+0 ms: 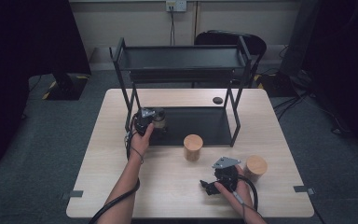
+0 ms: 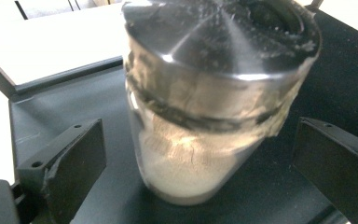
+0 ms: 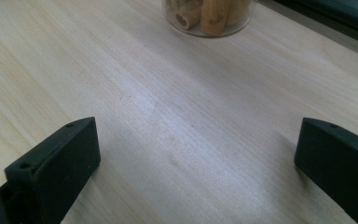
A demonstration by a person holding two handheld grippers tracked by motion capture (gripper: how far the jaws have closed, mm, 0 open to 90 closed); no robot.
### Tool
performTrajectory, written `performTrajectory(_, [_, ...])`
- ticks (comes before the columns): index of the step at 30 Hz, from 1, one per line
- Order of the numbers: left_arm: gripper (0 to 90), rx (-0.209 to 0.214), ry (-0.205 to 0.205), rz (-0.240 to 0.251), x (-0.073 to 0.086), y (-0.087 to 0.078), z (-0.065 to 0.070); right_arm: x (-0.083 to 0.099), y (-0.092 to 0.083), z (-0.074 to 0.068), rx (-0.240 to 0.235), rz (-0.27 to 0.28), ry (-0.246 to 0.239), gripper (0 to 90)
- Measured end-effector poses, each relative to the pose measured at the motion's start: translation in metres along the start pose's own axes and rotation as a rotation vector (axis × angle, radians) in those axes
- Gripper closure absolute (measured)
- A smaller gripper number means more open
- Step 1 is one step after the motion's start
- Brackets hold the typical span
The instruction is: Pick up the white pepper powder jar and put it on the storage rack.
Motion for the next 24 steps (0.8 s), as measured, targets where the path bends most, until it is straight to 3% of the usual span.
performTrajectory(24, [3.0,0.03,0.002,-0.005,0.01,-0.012,0.01,0.0,0.0,0.0,0.0,0.0,0.0,0.0])
Point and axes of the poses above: each handheld gripper's, and its own axes: y roughly forward along the jaws, x roughly out of its underside, z roughly to its right, the point moved 3 cm from there along y, roughly forward along the jaws, and after that the axes turned 11 degrees about x, right-handed, at the moved point
